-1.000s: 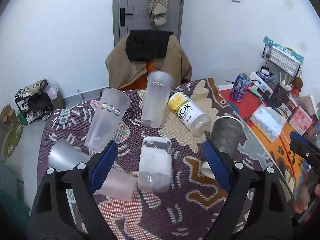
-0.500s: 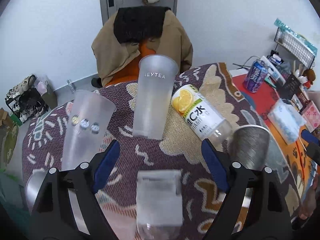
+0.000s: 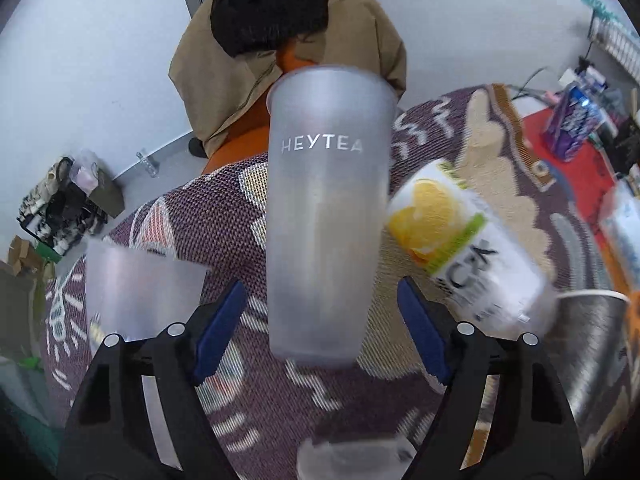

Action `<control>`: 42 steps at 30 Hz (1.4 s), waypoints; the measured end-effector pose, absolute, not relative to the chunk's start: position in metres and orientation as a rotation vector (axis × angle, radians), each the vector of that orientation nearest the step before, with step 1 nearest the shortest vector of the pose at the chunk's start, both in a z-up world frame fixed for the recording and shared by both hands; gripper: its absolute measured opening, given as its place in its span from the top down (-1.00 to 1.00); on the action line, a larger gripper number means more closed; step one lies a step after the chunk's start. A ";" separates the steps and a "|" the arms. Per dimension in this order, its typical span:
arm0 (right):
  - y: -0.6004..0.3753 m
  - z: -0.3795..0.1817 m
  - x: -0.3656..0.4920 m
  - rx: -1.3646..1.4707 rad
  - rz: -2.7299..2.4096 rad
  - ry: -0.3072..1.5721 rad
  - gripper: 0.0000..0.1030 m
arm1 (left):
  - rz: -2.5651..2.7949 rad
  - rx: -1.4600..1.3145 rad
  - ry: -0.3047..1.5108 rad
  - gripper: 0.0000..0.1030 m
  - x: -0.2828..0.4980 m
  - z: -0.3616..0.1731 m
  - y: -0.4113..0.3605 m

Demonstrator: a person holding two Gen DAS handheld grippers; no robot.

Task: Flip cup upright

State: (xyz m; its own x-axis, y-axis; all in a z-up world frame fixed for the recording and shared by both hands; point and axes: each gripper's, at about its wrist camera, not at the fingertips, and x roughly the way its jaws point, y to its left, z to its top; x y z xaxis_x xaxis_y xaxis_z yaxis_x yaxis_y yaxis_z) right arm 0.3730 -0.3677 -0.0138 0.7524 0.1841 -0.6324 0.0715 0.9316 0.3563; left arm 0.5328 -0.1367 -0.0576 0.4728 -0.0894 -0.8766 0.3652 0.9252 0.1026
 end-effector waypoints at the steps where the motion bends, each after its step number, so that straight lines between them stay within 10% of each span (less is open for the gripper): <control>1: -0.368 -0.015 0.374 0.375 0.061 0.723 -0.85 | -0.282 0.299 1.062 -0.51 0.539 -0.062 -0.138; 8: -0.372 -0.018 0.373 0.375 0.058 0.725 -0.85 | -0.288 0.335 1.109 -0.20 0.552 -0.063 -0.146; 42: -0.366 -0.004 0.192 0.623 0.129 0.645 -0.85 | -0.433 0.225 0.940 -0.18 0.295 0.068 -0.103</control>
State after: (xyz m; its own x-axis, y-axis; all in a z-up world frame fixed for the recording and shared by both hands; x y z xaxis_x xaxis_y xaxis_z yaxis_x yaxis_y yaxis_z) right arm 0.1921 -0.3661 -0.0035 0.7982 0.2995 -0.5227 0.0756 0.8111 0.5800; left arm 0.2951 -0.1028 0.0680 0.5129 -0.2606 -0.8179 0.4527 0.8917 -0.0002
